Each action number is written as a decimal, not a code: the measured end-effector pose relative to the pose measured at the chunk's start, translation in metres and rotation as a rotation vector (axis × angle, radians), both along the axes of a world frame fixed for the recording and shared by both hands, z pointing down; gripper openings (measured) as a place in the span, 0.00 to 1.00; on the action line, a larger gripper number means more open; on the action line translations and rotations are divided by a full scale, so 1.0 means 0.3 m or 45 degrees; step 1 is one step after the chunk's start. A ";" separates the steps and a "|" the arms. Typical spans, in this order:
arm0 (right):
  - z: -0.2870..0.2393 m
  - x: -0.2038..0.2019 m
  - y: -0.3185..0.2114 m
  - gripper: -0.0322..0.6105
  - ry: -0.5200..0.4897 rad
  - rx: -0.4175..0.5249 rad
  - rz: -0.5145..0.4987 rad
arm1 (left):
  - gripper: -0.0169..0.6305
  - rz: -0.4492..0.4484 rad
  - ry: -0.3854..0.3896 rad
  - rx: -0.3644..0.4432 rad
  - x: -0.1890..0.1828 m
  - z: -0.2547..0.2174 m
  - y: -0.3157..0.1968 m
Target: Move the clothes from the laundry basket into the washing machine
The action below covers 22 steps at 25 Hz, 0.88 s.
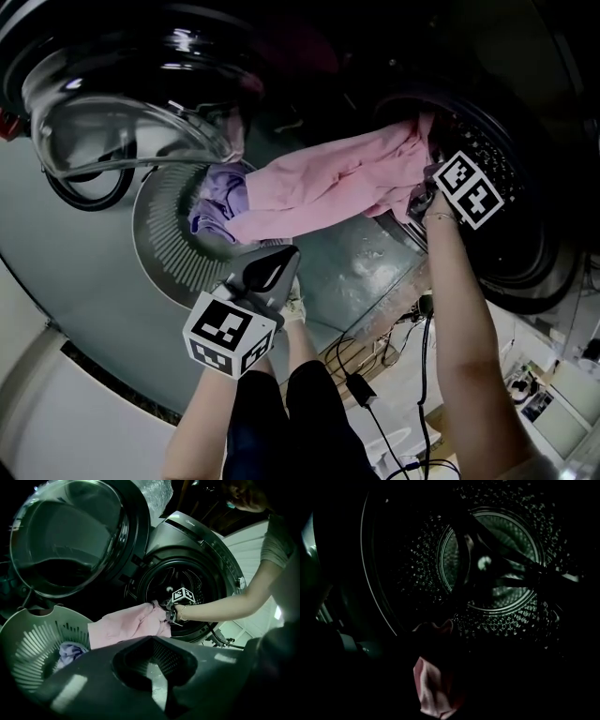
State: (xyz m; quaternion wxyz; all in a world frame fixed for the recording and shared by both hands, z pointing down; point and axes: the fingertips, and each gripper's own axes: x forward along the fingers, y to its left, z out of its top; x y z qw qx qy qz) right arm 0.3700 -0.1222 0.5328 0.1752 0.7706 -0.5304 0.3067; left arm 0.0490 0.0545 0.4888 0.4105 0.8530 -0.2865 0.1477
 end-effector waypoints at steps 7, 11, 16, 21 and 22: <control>-0.041 -0.178 0.154 0.74 -0.155 0.076 -0.089 | 0.04 -0.020 0.006 -0.006 0.000 -0.016 0.007; -0.008 -0.321 0.315 0.81 -0.293 0.065 -0.069 | 0.04 -0.016 -0.007 -0.023 -0.008 -0.029 0.022; 0.117 -0.448 0.461 0.94 -0.480 -0.019 0.044 | 0.04 -0.038 -0.006 -0.028 -0.024 -0.029 0.029; 0.260 -0.416 0.471 1.00 -0.553 -0.079 0.138 | 0.04 -0.050 0.021 -0.029 -0.026 -0.015 0.032; 0.277 -0.409 0.459 1.00 -0.554 -0.096 0.140 | 0.04 -0.048 0.024 -0.031 -0.026 -0.011 0.032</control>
